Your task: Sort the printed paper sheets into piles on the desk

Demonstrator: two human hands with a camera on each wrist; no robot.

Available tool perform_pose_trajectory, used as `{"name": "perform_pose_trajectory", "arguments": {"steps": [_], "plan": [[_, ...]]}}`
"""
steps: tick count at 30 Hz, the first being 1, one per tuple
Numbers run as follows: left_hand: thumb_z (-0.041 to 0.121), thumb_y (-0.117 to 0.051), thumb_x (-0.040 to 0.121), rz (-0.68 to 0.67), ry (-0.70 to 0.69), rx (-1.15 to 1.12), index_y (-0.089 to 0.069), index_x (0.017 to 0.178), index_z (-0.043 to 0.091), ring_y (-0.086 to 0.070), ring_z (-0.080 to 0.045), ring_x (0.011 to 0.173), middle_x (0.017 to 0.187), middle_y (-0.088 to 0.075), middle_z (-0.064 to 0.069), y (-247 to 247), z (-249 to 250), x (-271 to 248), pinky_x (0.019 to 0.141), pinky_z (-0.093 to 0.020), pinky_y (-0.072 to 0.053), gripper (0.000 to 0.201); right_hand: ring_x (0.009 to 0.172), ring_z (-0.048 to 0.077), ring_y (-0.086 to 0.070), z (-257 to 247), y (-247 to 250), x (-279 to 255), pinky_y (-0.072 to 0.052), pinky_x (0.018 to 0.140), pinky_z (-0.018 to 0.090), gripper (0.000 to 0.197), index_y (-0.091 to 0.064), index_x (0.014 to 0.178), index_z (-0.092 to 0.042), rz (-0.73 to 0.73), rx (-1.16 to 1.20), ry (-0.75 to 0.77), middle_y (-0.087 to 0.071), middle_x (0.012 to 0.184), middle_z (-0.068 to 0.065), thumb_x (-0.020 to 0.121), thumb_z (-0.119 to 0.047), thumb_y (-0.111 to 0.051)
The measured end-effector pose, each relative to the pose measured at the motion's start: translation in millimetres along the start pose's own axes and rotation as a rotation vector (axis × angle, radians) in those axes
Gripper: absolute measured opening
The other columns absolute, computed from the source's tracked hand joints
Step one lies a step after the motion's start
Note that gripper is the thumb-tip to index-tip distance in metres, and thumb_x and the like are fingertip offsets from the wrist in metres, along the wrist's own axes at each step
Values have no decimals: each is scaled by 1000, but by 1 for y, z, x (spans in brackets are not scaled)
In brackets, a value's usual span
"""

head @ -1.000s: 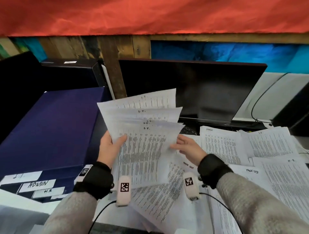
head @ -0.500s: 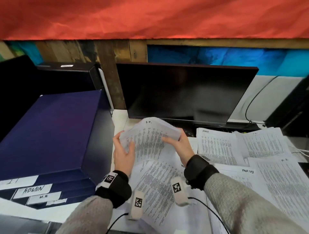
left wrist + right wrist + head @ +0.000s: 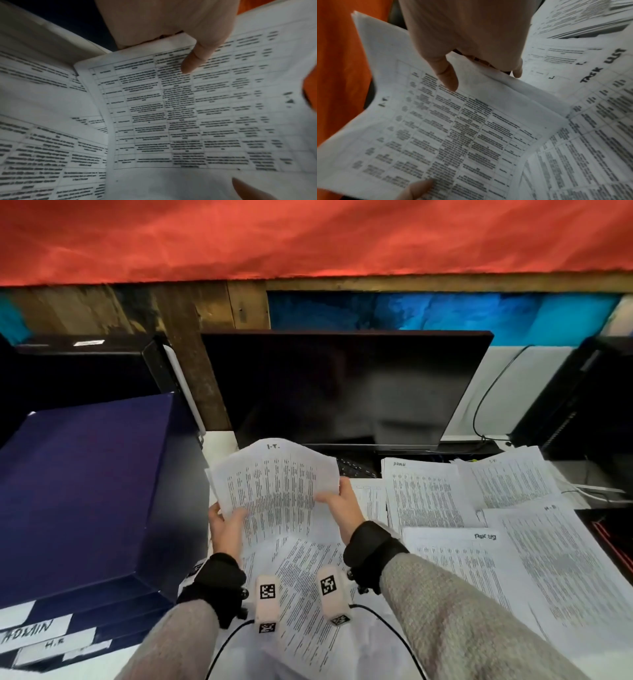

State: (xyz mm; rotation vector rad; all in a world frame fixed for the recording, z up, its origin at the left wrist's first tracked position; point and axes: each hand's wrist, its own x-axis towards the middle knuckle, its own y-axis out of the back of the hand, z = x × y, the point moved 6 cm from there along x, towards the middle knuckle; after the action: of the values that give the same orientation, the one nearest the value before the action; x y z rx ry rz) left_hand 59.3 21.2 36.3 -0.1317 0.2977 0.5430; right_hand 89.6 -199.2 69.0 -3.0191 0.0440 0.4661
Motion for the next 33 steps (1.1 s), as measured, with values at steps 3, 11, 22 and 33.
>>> {"name": "perform_pose_trajectory", "arguments": {"steps": [3, 11, 22, 33], "plan": [[17, -63, 76, -43, 22, 27, -41, 120, 17, -57, -29, 107, 117, -59, -9, -2, -15, 7, 98, -49, -45, 49, 101, 19, -52, 6, 1, 3, -45, 83, 28, 32, -37, 117, -13, -3, -49, -18, -53, 110, 5, 90, 0, -48], [20, -56, 92, -97, -13, 279, -42, 126, 21, -54, -31, 117, 125, -57, -6, -4, -41, 21, 104, -49, -41, 37, 114, 24, -55, 24, -10, 0, -46, 98, 38, 31, -44, 128, -15, -1, -49, -38, -57, 125, 7, 98, -12, -36], [20, -41, 99, -135, -751, 740, -48, 107, 21, -54, -17, 67, 79, -58, 4, -78, 61, -58, 61, -30, -39, 11, 107, 13, -53, -17, 116, -4, -45, 84, 18, 49, -41, 131, -18, 5, -186, 94, -55, 117, 0, 88, -23, -65], [18, -40, 100, -458, -565, 593, -46, 106, 28, -59, 2, 65, 81, -63, 9, -210, 14, -137, 55, -11, -41, 14, 133, 31, -38, 39, 393, 25, -32, 111, 43, 58, -23, 147, -19, 101, -1290, -253, -29, 149, 12, 93, -8, -40]]}}
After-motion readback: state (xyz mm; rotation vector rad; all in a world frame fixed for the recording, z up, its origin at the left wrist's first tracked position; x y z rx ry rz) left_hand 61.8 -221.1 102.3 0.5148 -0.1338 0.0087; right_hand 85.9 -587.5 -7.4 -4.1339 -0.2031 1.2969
